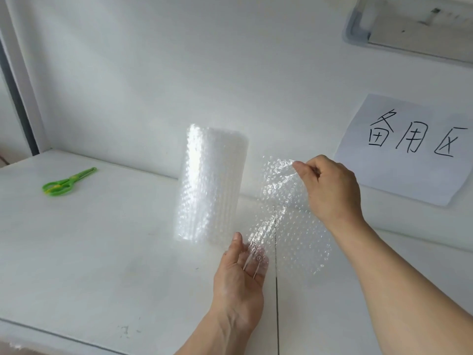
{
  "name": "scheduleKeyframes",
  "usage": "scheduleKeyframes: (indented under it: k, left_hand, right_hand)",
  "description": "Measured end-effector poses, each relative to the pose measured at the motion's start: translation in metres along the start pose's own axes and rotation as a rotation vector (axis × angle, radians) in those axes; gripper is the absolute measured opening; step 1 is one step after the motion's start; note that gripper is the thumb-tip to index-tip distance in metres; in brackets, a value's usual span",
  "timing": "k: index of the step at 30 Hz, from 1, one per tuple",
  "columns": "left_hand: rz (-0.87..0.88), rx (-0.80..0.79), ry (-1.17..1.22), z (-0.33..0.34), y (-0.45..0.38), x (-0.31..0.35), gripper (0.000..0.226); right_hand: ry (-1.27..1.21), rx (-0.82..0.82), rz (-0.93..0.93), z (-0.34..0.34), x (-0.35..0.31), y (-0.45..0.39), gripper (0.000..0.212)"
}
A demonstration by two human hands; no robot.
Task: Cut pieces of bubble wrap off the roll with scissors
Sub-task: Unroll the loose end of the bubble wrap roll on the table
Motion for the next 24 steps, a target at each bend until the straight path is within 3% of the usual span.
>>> scheduleKeyframes:
  k: [12, 17, 22, 24]
  left_hand:
    - [0.007, 0.026, -0.04, 0.002, 0.005, -0.007, 0.013]
    - [-0.004, 0.015, -0.096, 0.002, 0.005, -0.009, 0.016]
    - [-0.092, -0.072, -0.155, 0.009, 0.008, -0.012, 0.004]
    - [-0.147, -0.097, -0.157, 0.011, 0.007, -0.013, 0.02]
  right_hand:
    - [-0.045, -0.075, 0.015, 0.009, 0.007, 0.006, 0.03]
    - [0.176, -0.026, 0.076, 0.004, 0.019, 0.009, 0.041]
    - [0.307, -0.14, 0.216, 0.011, 0.05, 0.009, 0.039]
    - [0.306, -0.153, 0.251, 0.01, 0.065, 0.01, 0.035]
Point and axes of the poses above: each hand's wrist, its own y-axis away from the middle knuckle, its own z-axis out of the palm, x = y × z, the point moved 9 cm from there along -y, towards the middle knuckle, and after that the axes turned 13 degrees about z, right-handed, at the moved point
